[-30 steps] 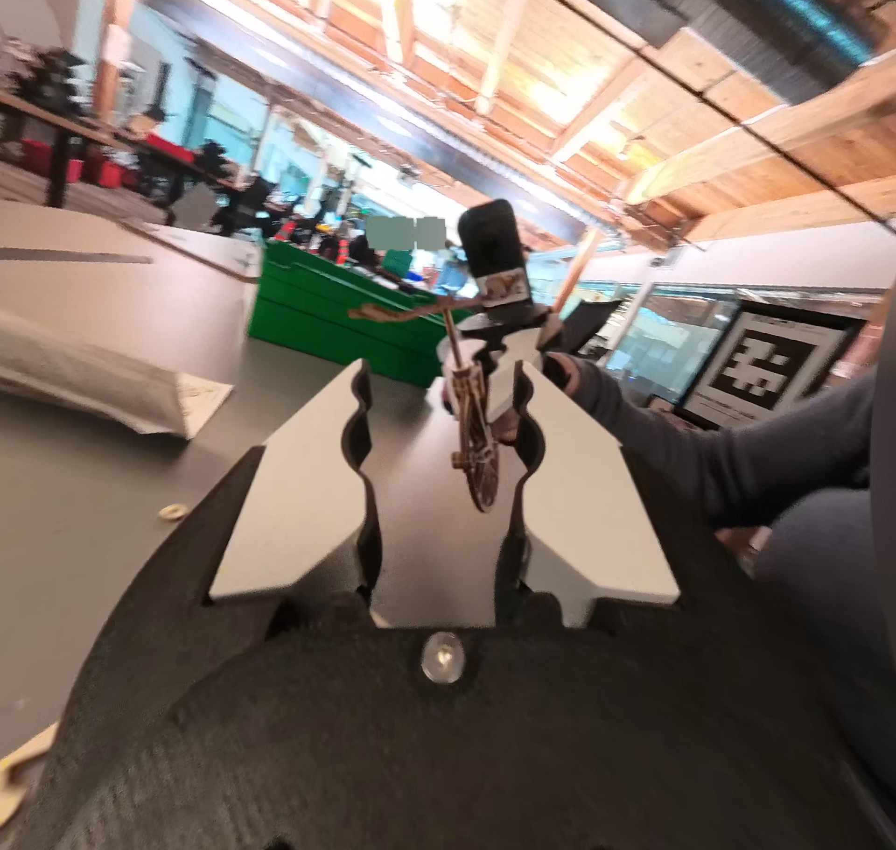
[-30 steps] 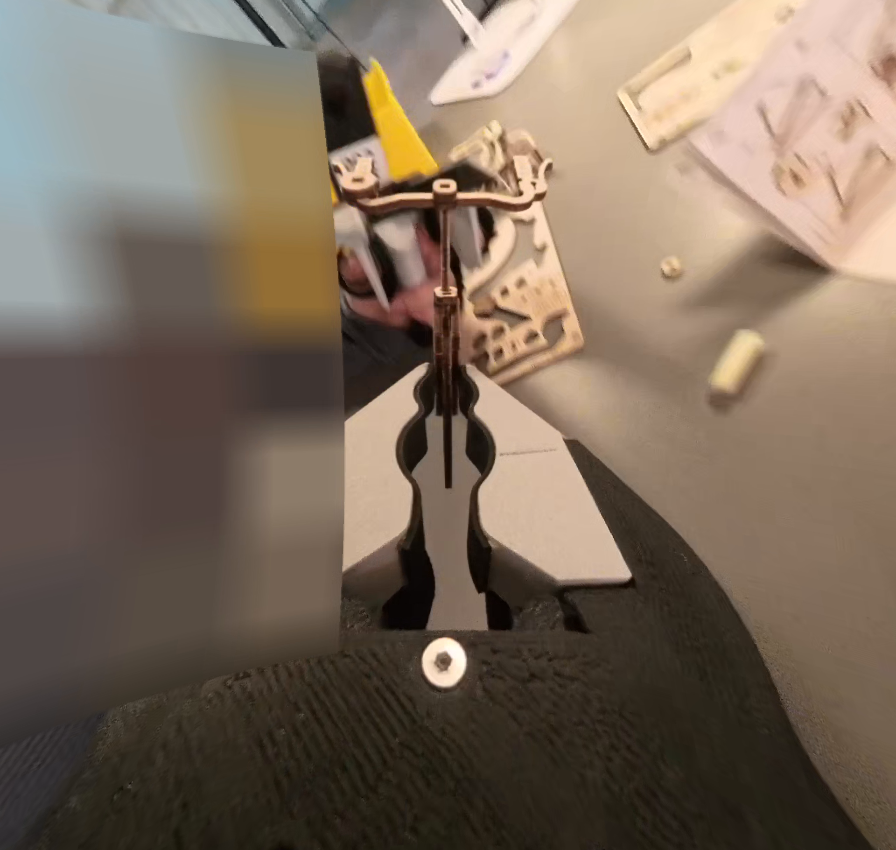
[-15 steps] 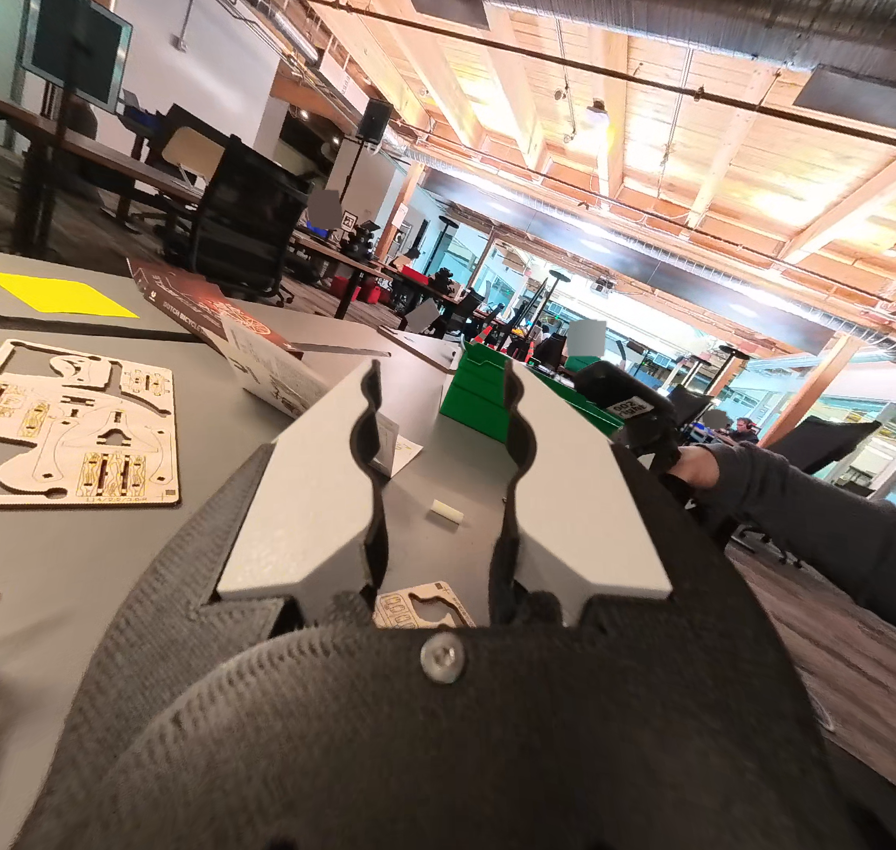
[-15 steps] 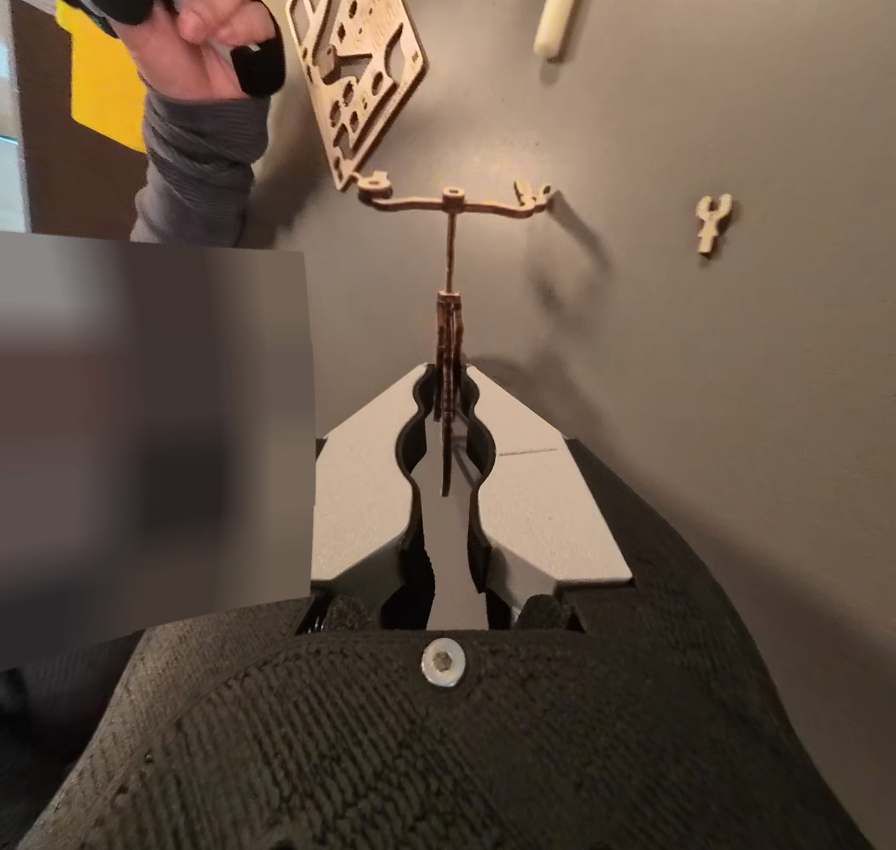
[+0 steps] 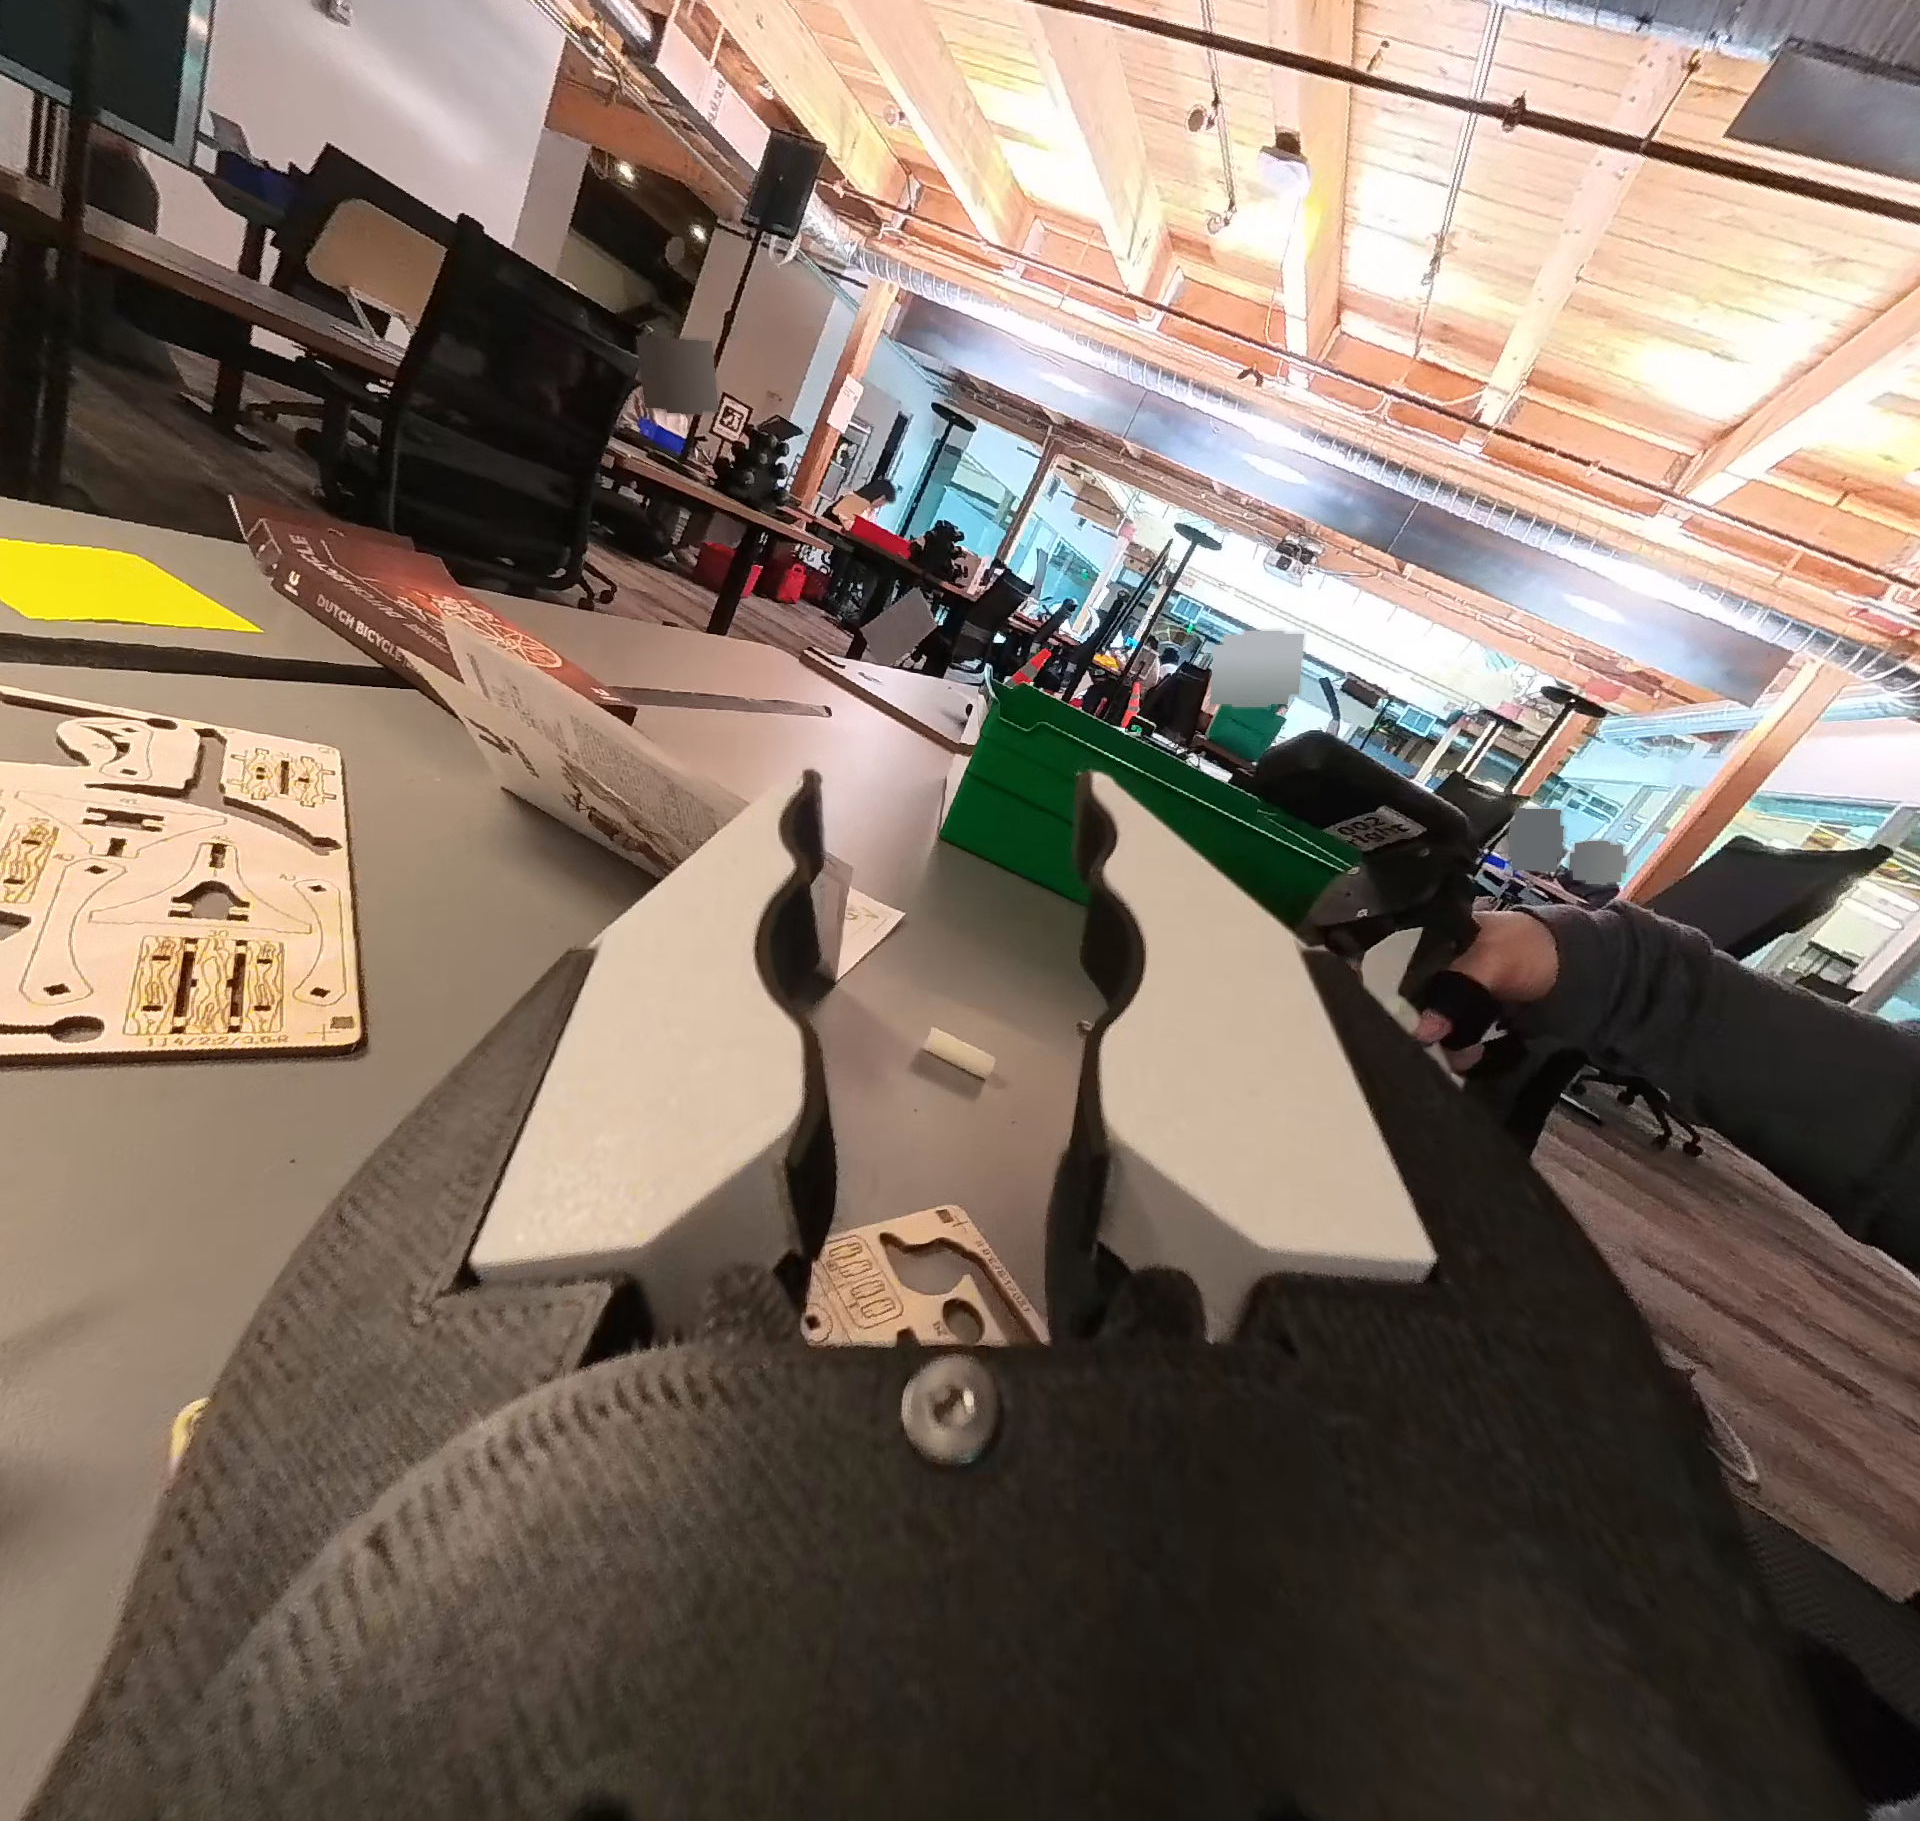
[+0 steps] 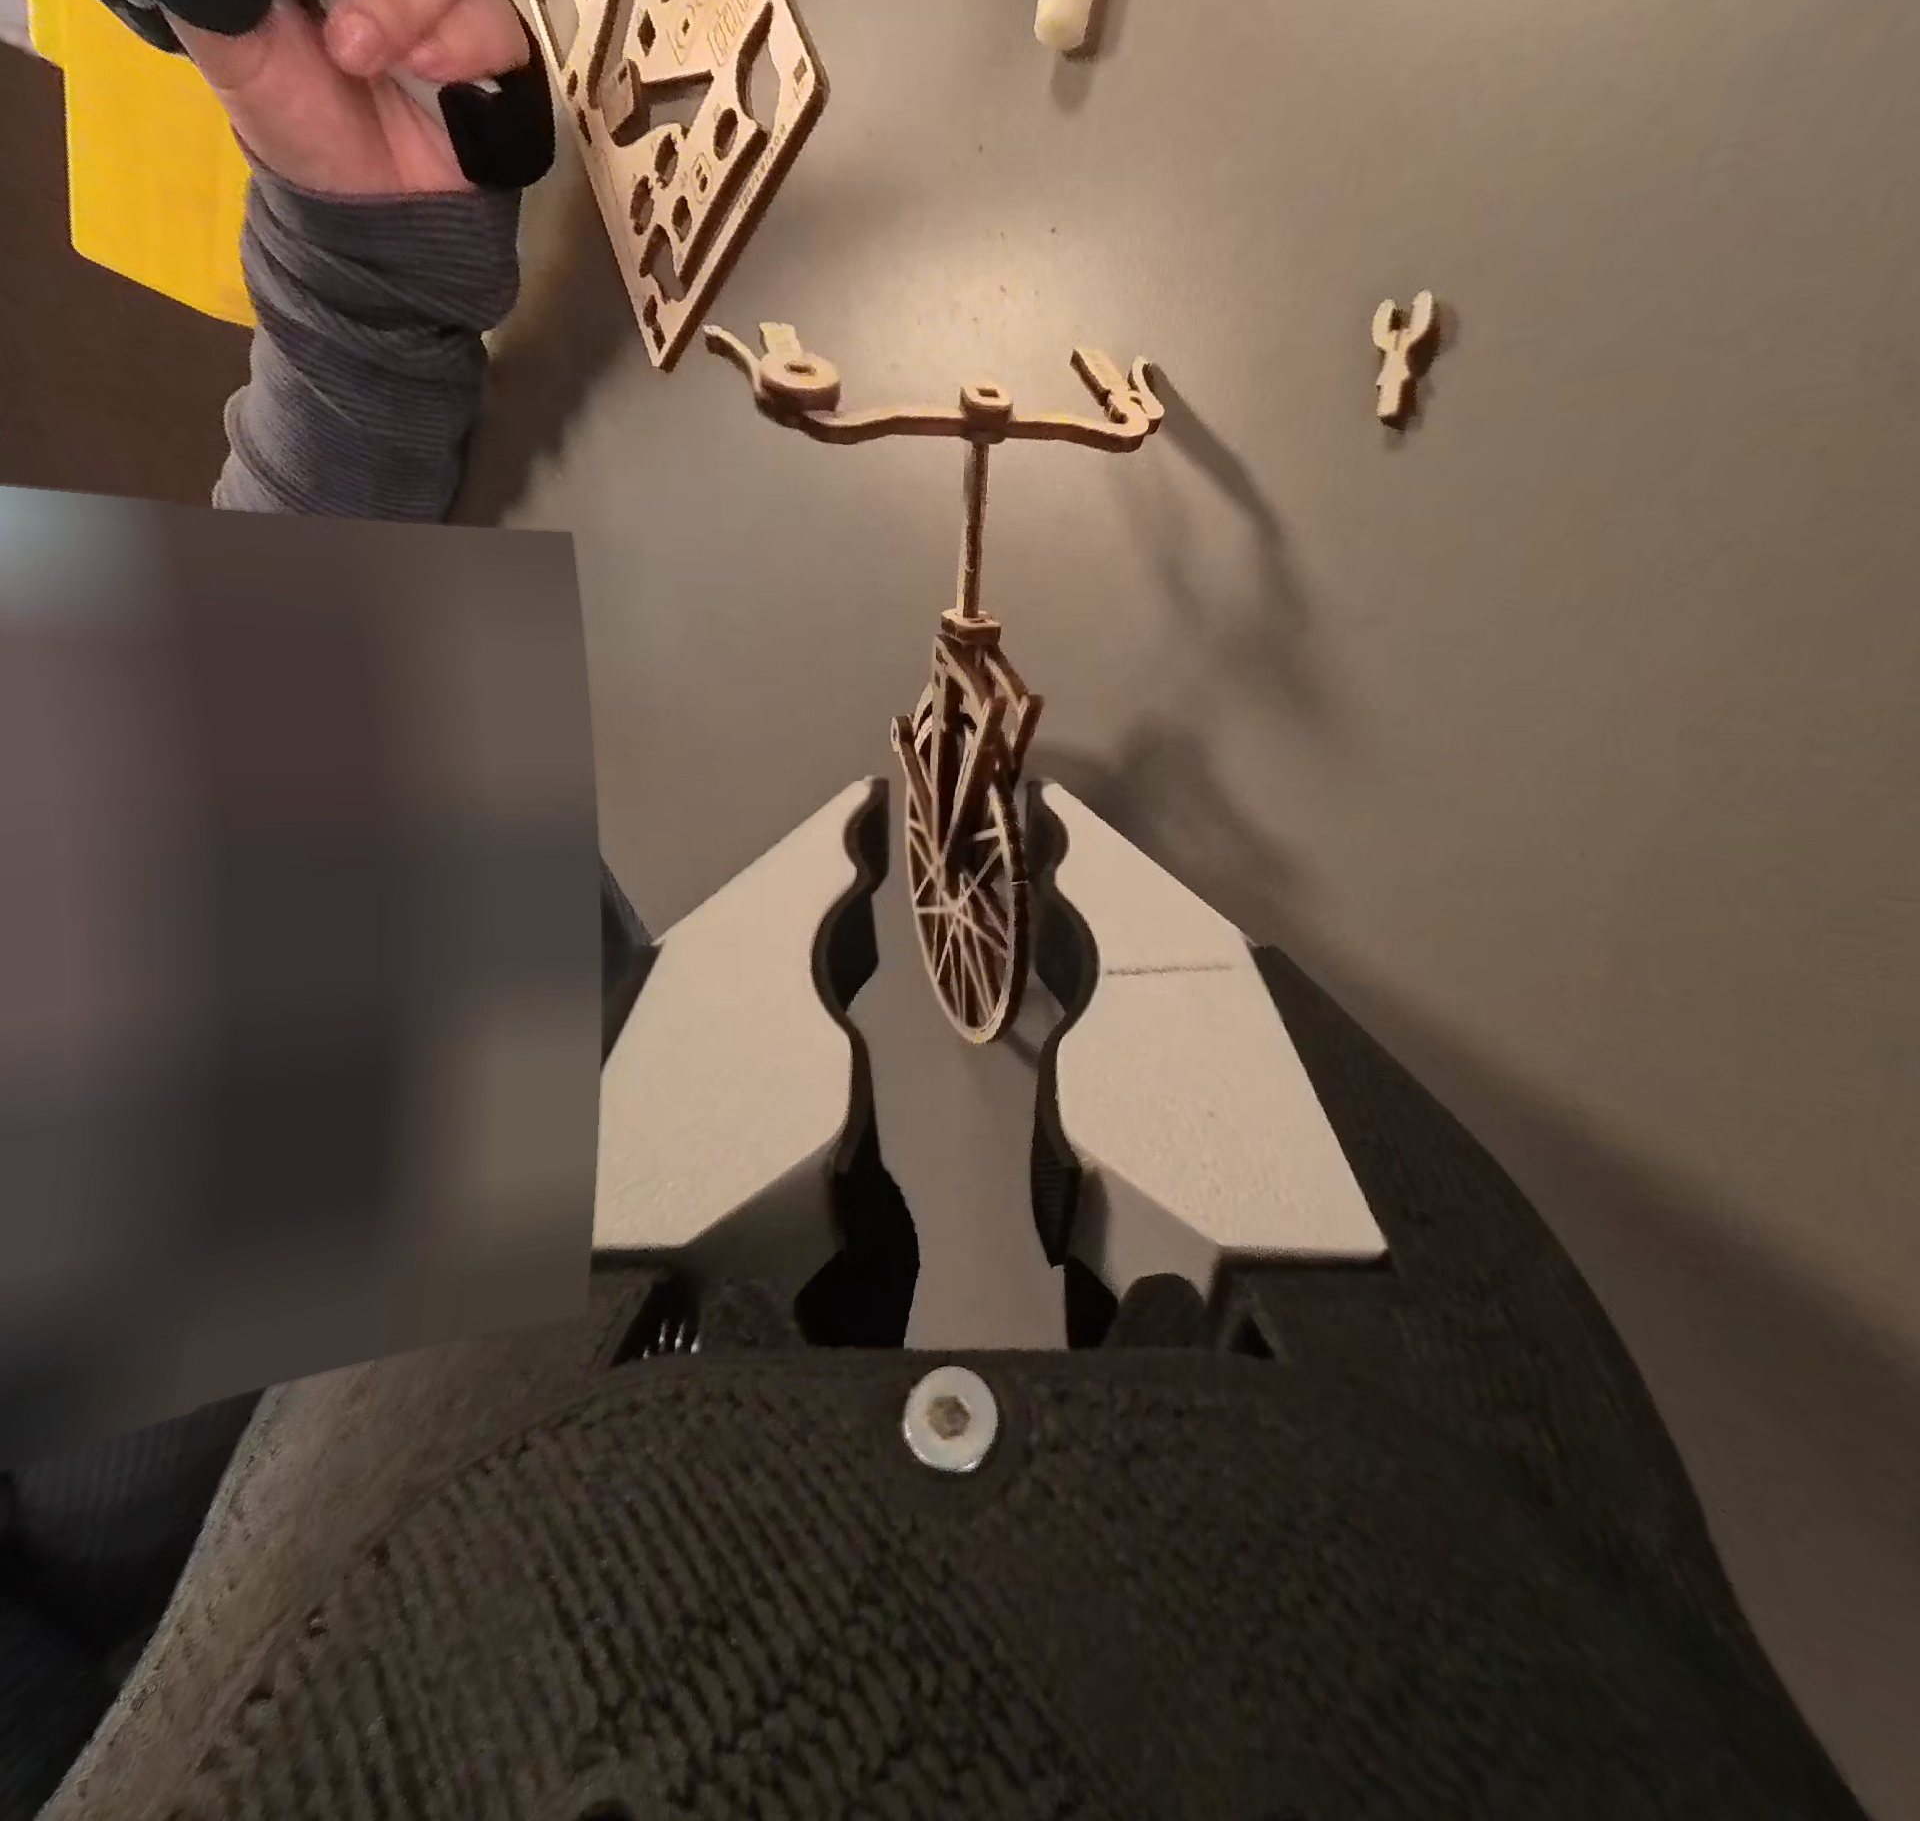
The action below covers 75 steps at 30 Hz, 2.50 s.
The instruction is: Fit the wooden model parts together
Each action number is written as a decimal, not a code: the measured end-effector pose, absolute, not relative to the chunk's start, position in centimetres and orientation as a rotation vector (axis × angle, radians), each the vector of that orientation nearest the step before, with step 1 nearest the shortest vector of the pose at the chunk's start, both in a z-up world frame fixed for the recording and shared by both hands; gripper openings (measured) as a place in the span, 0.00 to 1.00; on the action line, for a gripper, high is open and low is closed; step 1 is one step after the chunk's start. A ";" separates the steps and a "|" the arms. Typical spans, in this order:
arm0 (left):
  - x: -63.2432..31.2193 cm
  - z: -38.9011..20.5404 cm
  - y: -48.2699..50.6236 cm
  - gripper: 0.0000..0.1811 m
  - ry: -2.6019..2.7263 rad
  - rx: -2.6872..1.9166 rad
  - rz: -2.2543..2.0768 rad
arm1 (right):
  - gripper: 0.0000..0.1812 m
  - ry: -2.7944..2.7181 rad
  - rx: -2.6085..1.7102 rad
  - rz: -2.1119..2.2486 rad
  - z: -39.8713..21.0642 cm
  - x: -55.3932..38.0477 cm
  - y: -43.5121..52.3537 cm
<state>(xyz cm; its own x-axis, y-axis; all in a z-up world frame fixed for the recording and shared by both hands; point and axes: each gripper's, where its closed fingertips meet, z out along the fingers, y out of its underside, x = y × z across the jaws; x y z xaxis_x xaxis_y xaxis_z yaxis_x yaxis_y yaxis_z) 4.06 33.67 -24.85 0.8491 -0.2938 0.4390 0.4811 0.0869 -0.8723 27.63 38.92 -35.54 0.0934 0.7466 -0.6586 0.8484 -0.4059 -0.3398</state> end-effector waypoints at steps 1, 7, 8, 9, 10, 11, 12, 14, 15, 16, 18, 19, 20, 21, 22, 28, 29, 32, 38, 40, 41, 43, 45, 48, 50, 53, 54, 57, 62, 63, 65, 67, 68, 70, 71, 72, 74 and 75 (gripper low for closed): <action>4.0 -24.9 33.7 0.26 -0.167 -1.369 -0.575 | 0.15 1.632 2.232 -1.211 -35.4 27.8 39.0; 3.1 -25.0 33.6 0.27 -0.180 -1.374 -0.500 | 0.24 1.695 2.414 -1.276 -32.3 28.7 43.0; 3.0 -25.1 33.6 0.27 -0.173 -1.383 -0.475 | 0.25 1.731 2.447 -1.314 -31.5 28.5 44.1; 3.1 -25.3 33.7 0.27 -0.160 -1.397 -0.447 | 0.25 1.785 2.464 -1.366 -30.5 28.0 45.0; 3.3 -25.4 33.8 0.27 -0.141 -1.415 -0.415 | 0.25 1.856 2.472 -1.432 -29.6 27.3 45.9; 3.7 -25.7 34.0 0.27 -0.111 -1.437 -0.378 | 0.26 1.939 2.473 -1.494 -28.7 26.4 46.7; 4.2 -25.9 34.2 0.27 -0.070 -1.466 -0.333 | 0.25 2.038 2.461 -1.542 -28.1 25.4 47.5; 5.6 -26.5 34.7 0.26 0.040 -1.527 -0.236 | 0.25 2.268 2.419 -1.593 -27.6 23.0 48.9; 6.4 -26.6 35.0 0.26 0.090 -1.546 -0.185 | 0.24 2.391 2.393 -1.589 -27.6 21.7 49.7; 7.3 -26.3 35.4 0.25 0.130 -1.554 -0.146 | 0.24 2.517 2.370 -1.572 -27.8 20.4 50.5; 9.6 -25.3 36.6 0.22 0.222 -1.559 -0.105 | 0.23 2.744 2.303 -1.544 -28.1 17.6 52.0; 10.7 -25.2 37.6 0.21 0.259 -1.582 -0.082 | 0.22 2.846 2.255 -1.550 -28.3 16.1 52.7; 11.5 -25.3 38.8 0.21 0.287 -1.618 -0.056 | 0.22 2.944 2.208 -1.567 -28.4 14.7 53.3; 12.4 -25.6 40.2 0.21 0.319 -1.662 -0.043 | 0.21 3.039 2.164 -1.587 -28.6 13.4 53.8; 13.1 -26.2 41.6 0.21 0.341 -1.714 -0.039 | 0.20 3.132 2.131 -1.596 -28.9 12.3 54.4; 13.0 -30.7 49.6 0.27 0.335 -1.992 0.005 | 0.16 3.429 2.297 -1.624 -29.3 10.1 57.8; 12.4 -30.4 50.5 0.27 0.312 -1.985 0.030 | 0.16 3.484 2.267 -1.584 -29.1 10.3 57.6; 12.9 -29.0 52.0 0.27 0.319 -1.927 -0.093 | 0.14 3.578 2.175 -1.562 -29.4 10.8 57.2; 10.2 -35.0 53.3 0.25 0.468 -2.225 0.133 | 0.14 3.424 2.280 -1.662 -29.4 10.8 57.7; 9.9 -35.2 53.6 0.29 0.436 -2.226 0.135 | 0.14 3.354 2.280 -1.766 -29.2 10.9 57.6; 10.1 -34.9 53.7 0.31 0.412 -2.202 0.105 | 0.14 3.323 2.301 -1.775 -29.2 10.9 57.8; 10.1 -34.0 53.9 0.36 0.358 -2.152 0.078 | 0.14 3.274 2.355 -1.770 -29.4 10.8 58.3; 9.0 -32.4 54.3 0.38 0.284 -2.082 0.157 | 0.14 3.241 2.381 -1.812 -29.1 11.0 58.4; 8.7 -30.1 54.8 0.35 0.263 -1.960 0.308 | 0.13 3.196 2.422 -1.859 -28.8 11.1 58.8; 9.3 -28.9 55.1 0.27 0.339 -1.848 0.489 | 0.13 3.178 2.431 -1.868 -28.8 11.1 58.9; 11.9 -27.6 55.4 0.20 0.467 -1.692 0.578 | 0.13 3.182 2.429 -1.869 -28.8 11.2 58.8; 12.5 -27.7 55.6 0.17 0.480 -1.690 0.552 | 0.13 3.183 2.428 -1.866 -28.8 11.2 58.9; 11.5 -30.2 55.7 0.19 0.484 -1.858 0.498 | 0.13 3.192 2.420 -1.858 -28.9 11.1 58.8; 9.9 -33.4 54.8 0.19 0.564 -2.014 0.381 | 0.12 3.215 2.403 -1.828 -29.1 11.0 58.7; 10.4 -34.0 54.5 0.24 0.591 -2.041 0.291 | 0.12 3.218 2.399 -1.826 -29.1 11.0 58.6; 12.2 -35.8 53.1 0.28 0.690 -2.106 0.052 | 0.12 3.227 2.388 -1.822 -29.1 11.0 58.6; 12.0 -37.3 52.1 0.32 0.694 -2.174 -0.055 | 0.12 3.242 2.371 -1.806 -29.2 10.9 58.4; 12.1 -37.4 51.9 0.31 0.679 -2.163 -0.110 | 0.12 3.252 2.362 -1.796 -29.3 10.9 58.4; 11.8 -37.5 51.5 0.28 0.659 -2.167 -0.164 | 0.12 3.265 2.345 -1.789 -29.3 10.9 58.2; 11.8 -37.7 51.4 0.26 0.652 -2.177 -0.192 | 0.12 3.266 2.343 -1.788 -29.3 10.9 58.2; 11.7 -37.8 51.2 0.25 0.639 -2.183 -0.221 | 0.12 3.265 2.343 -1.789 -29.3 10.9 58.2; 11.7 -37.8 51.1 0.23 0.625 -2.197 -0.262 | 0.12 3.264 2.341 -1.790 -29.3 10.8 58.2; 11.6 -37.9 51.2 0.22 0.614 -2.203 -0.265 | 0.12 3.267 2.338 -1.787 -29.4 10.8 58.2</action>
